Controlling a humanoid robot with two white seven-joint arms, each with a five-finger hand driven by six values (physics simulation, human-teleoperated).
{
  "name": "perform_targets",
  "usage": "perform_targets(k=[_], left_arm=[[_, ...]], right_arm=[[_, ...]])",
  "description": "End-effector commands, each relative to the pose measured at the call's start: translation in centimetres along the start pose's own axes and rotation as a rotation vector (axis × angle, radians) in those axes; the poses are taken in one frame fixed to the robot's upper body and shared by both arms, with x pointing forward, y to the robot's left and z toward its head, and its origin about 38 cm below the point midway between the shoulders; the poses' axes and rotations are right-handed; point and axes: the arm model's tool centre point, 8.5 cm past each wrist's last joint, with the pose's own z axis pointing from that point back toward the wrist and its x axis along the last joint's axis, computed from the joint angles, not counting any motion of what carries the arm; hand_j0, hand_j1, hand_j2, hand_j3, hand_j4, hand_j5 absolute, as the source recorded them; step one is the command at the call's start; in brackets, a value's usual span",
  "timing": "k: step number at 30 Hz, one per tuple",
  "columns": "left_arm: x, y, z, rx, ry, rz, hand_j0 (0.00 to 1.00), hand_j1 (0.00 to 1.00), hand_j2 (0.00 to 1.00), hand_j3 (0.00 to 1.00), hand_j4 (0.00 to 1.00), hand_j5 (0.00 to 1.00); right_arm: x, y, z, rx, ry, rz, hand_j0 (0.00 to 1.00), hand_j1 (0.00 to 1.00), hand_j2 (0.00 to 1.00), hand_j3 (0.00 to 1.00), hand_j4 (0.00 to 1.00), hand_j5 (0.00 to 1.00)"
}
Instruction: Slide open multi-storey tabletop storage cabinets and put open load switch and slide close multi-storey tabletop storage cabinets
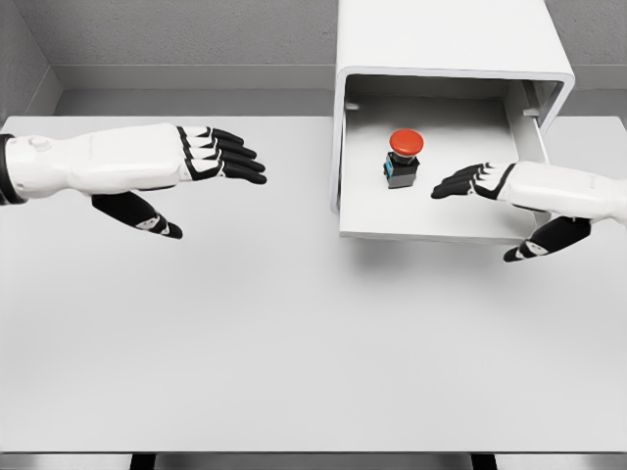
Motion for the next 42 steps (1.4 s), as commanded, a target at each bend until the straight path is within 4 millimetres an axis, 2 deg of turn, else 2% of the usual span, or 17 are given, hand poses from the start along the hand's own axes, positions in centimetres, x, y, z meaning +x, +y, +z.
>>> perform_targets(k=[1, 3, 12, 15, 17, 18, 19, 27, 29, 32, 35, 38, 40, 42], left_arm=[[0.0, 0.1, 0.0, 0.005, 0.000, 0.006, 1.00, 1.00, 1.00, 1.00, 1.00, 1.00], [0.0, 0.0, 0.0, 0.004, 0.000, 0.007, 1.00, 1.00, 1.00, 1.00, 1.00, 1.00], [-0.1, 0.1, 0.5, -0.001, 0.014, 0.004, 1.00, 1.00, 1.00, 1.00, 1.00, 1.00], [-0.1, 0.1, 0.6, -0.001, 0.016, 0.003, 1.00, 1.00, 1.00, 1.00, 1.00, 1.00], [-0.1, 0.2, 0.6, -0.002, 0.016, 0.001, 1.00, 1.00, 1.00, 1.00, 1.00, 1.00], [-0.1, 0.2, 0.6, -0.001, 0.016, 0.001, 1.00, 1.00, 1.00, 1.00, 1.00, 1.00], [-0.1, 0.2, 0.7, -0.001, 0.017, 0.001, 1.00, 1.00, 1.00, 1.00, 1.00, 1.00], [-0.2, 0.5, 1.2, 0.000, 0.031, -0.006, 1.00, 1.00, 1.00, 1.00, 1.00, 1.00], [-0.2, 0.5, 1.1, 0.001, 0.029, -0.006, 1.00, 1.00, 1.00, 1.00, 1.00, 1.00], [-0.2, 0.5, 1.1, 0.002, 0.029, -0.005, 1.00, 1.00, 1.00, 1.00, 1.00, 1.00], [-0.2, 0.5, 1.1, 0.002, 0.030, -0.007, 1.00, 1.00, 1.00, 1.00, 1.00, 1.00], [-0.2, 0.5, 1.1, 0.002, 0.030, -0.007, 1.00, 1.00, 1.00, 1.00, 1.00, 1.00], [-0.2, 0.5, 1.4, -0.002, 0.037, -0.007, 1.00, 1.00, 1.00, 1.00, 1.00, 1.00], [-0.3, 0.4, 1.9, -0.009, 0.050, -0.006, 1.00, 1.00, 1.00, 1.00, 1.00, 1.00]], right_arm=[[-0.2, 0.1, -0.3, 0.000, 0.002, 0.001, 1.00, 1.00, 1.00, 1.00, 1.00, 1.00], [-1.0, 0.2, 0.2, 0.003, 0.034, 0.005, 1.00, 1.00, 1.00, 1.00, 1.00, 1.00], [-2.0, -0.2, 0.8, -0.002, 0.071, 0.013, 1.00, 1.00, 1.00, 1.00, 1.00, 1.00], [-2.6, -0.3, -0.4, -0.025, 0.058, 0.003, 1.00, 1.00, 1.00, 1.00, 1.00, 1.00], [-2.7, -1.3, -0.5, -0.031, 0.066, 0.040, 1.00, 1.00, 1.00, 1.00, 1.00, 1.00], [-3.2, -1.2, -1.8, -0.039, 0.058, 0.037, 1.00, 1.00, 1.00, 1.00, 1.00, 1.00], [-4.0, -1.4, -2.0, -0.054, 0.073, 0.028, 1.00, 1.00, 1.00, 1.00, 1.00, 1.00], [-5.2, -3.4, -1.5, -0.083, 0.118, 0.061, 1.00, 1.00, 1.00, 1.00, 1.00, 1.00], [-5.8, -3.2, -2.3, -0.079, 0.126, 0.066, 1.00, 1.00, 1.00, 1.00, 1.00, 1.00], [-4.9, -3.0, -2.5, -0.068, 0.103, 0.078, 1.00, 1.00, 1.00, 1.00, 1.00, 1.00], [-3.8, -3.2, -1.5, -0.051, 0.096, 0.105, 1.00, 1.00, 1.00, 1.00, 1.00, 1.00], [-2.9, -3.7, 0.7, -0.047, 0.120, 0.138, 1.00, 1.00, 1.00, 1.00, 1.00, 1.00], [-1.9, -3.7, 1.0, -0.039, 0.107, 0.155, 1.00, 1.00, 1.00, 1.00, 1.00, 1.00], [-0.7, -2.7, 1.1, -0.003, 0.082, 0.156, 1.00, 1.00, 1.00, 1.00, 1.00, 1.00]])
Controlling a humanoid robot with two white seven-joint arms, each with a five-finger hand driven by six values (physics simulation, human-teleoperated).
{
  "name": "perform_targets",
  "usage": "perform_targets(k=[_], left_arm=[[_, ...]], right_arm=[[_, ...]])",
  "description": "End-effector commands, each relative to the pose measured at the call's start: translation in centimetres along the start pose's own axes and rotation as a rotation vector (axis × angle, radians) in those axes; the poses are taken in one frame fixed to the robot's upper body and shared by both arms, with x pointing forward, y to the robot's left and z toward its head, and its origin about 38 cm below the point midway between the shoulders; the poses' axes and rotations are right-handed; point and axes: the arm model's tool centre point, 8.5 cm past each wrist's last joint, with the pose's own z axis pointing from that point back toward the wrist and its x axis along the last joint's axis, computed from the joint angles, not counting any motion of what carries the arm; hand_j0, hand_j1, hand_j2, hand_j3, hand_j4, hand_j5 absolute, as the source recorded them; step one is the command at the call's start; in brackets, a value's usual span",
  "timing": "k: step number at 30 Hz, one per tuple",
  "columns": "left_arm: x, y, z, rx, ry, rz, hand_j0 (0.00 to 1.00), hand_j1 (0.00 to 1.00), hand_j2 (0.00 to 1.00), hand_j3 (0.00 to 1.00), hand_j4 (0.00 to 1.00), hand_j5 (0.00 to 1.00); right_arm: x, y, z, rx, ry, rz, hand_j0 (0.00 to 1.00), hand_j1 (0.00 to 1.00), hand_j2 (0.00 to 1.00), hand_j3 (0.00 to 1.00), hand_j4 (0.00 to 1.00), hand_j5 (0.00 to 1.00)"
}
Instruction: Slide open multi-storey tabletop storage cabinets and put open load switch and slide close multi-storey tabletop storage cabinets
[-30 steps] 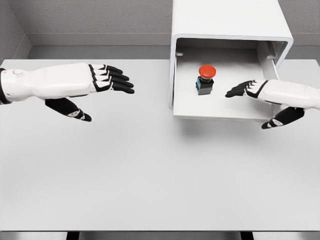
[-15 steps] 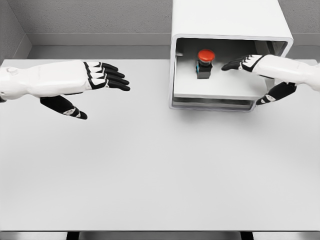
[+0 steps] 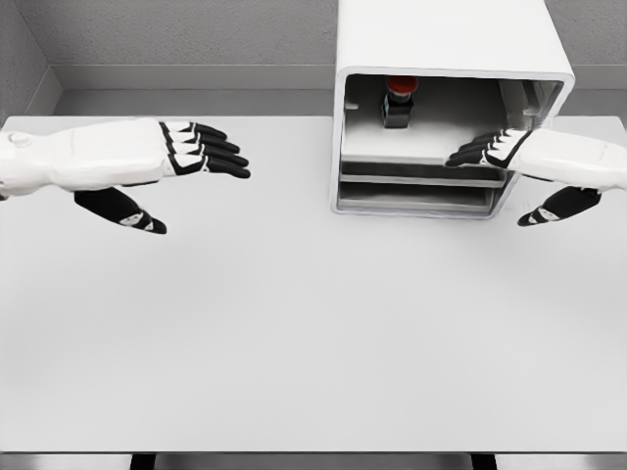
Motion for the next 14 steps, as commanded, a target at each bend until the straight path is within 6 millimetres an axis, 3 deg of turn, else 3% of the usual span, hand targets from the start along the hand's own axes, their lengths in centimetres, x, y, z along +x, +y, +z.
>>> perform_targets(k=[1, 10, 14], left_arm=[[-0.1, 0.1, 0.4, 0.001, 0.010, 0.004, 1.00, 1.00, 1.00, 1.00, 1.00, 1.00], [-0.1, 0.0, 0.6, -0.005, 0.016, 0.006, 1.00, 1.00, 1.00, 1.00, 1.00, 1.00], [-0.2, -1.3, 0.5, -0.018, 0.014, 0.038, 1.00, 1.00, 1.00, 1.00, 1.00, 1.00]], right_arm=[[1.2, -0.4, 0.7, 0.009, -0.015, 0.020, 1.00, 1.00, 1.00, 1.00, 1.00, 1.00], [1.5, 2.2, 0.0, 0.069, -0.035, -0.025, 1.00, 1.00, 1.00, 1.00, 1.00, 1.00], [1.4, 2.5, 0.0, 0.073, -0.032, -0.032, 1.00, 1.00, 1.00, 1.00, 1.00, 1.00]])
